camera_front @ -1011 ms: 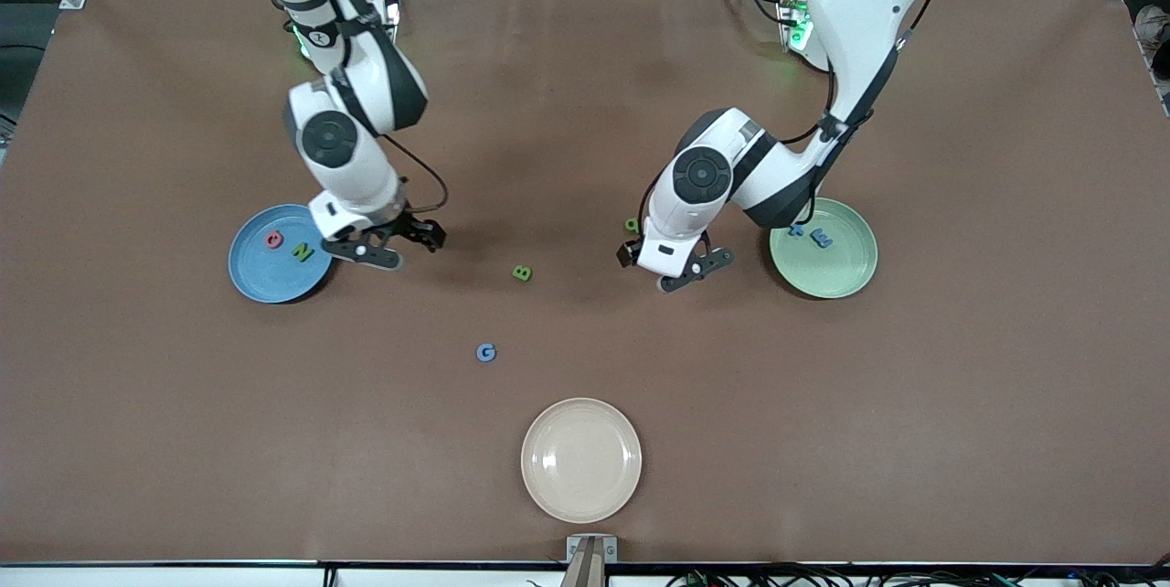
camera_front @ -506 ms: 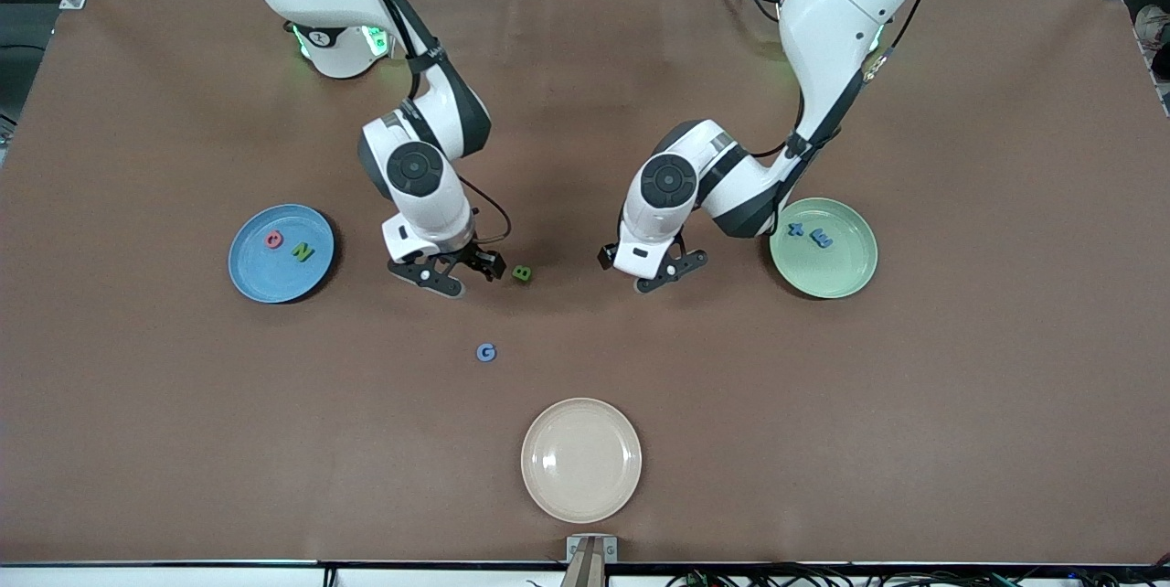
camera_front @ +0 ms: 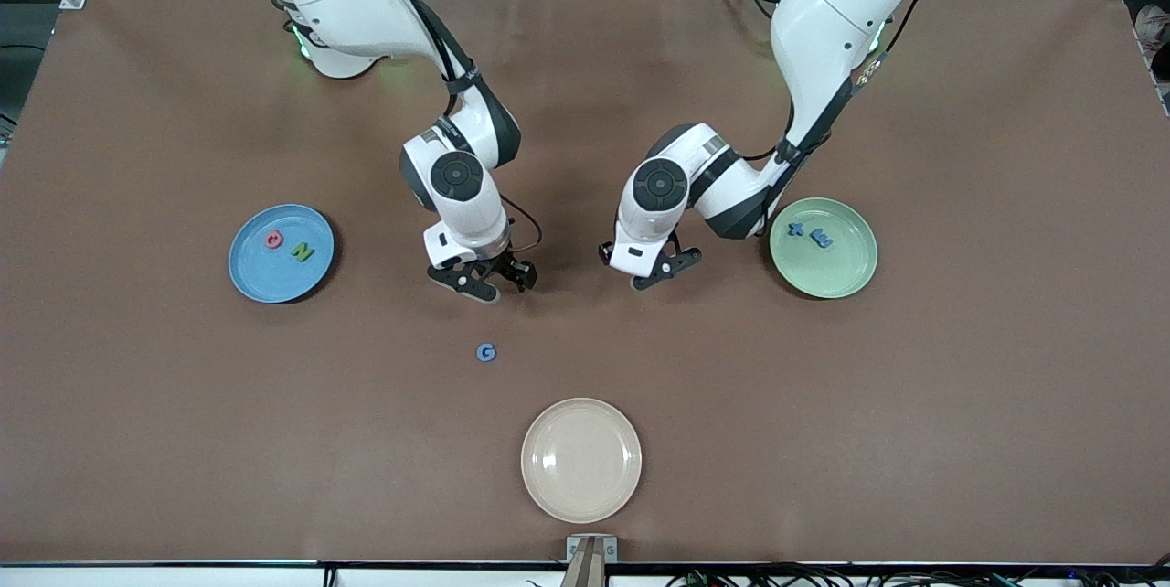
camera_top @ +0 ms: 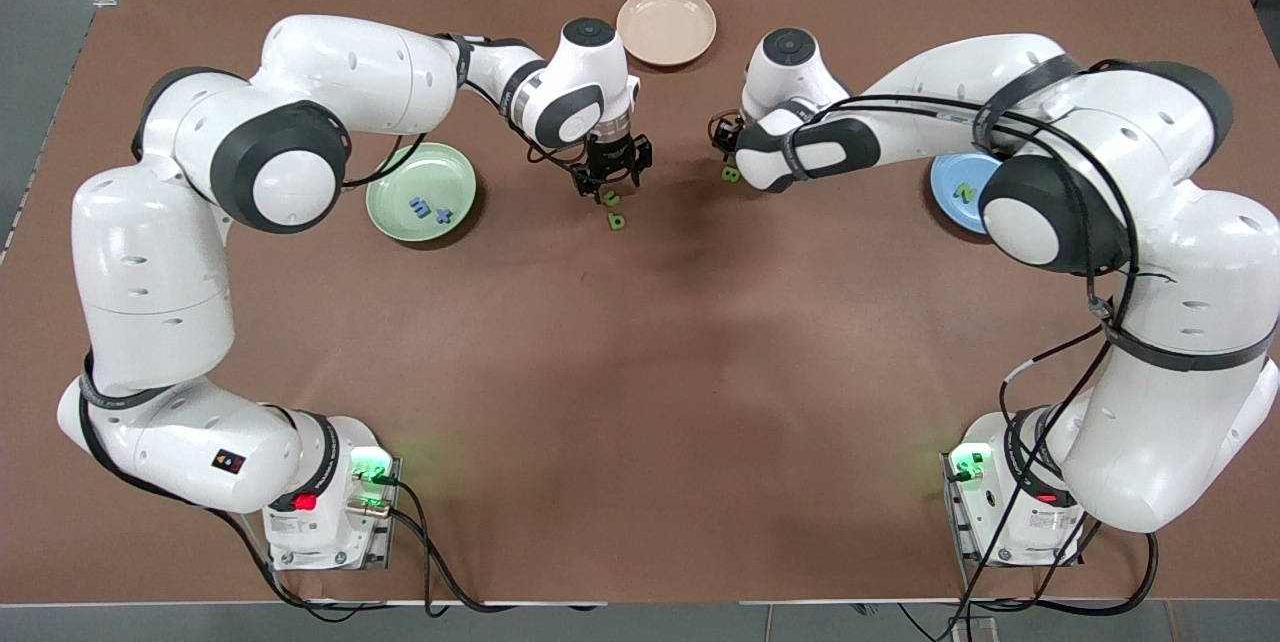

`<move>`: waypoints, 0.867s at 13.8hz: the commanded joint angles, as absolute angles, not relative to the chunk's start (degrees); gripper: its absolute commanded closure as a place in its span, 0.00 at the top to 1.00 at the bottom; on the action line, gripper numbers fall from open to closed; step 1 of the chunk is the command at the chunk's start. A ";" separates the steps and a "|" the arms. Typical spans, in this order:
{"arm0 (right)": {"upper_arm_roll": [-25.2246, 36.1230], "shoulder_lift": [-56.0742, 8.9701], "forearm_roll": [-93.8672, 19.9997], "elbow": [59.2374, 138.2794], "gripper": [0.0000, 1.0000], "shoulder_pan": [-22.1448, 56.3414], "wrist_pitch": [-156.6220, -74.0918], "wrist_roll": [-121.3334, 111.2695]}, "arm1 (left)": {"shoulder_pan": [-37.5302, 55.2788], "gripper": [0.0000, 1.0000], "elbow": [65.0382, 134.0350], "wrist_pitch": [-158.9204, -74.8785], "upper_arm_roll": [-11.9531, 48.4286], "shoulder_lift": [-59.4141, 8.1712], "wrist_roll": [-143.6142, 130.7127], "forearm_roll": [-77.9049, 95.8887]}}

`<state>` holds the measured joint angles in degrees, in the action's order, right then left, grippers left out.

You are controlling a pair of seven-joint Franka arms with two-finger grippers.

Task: Sort uppercase to blue plate, lowercase to green plate
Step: 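Grasp the green u with the left gripper while the right gripper grasps the B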

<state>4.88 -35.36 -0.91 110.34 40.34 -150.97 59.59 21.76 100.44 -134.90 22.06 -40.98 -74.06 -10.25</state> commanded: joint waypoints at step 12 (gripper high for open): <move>5.45 -37.00 -1.32 108.11 0.53 43.95 -149.85 64.07 | 22.32 0.35 102.13 -135.26 21.62 -41.13 -76.20 -11.78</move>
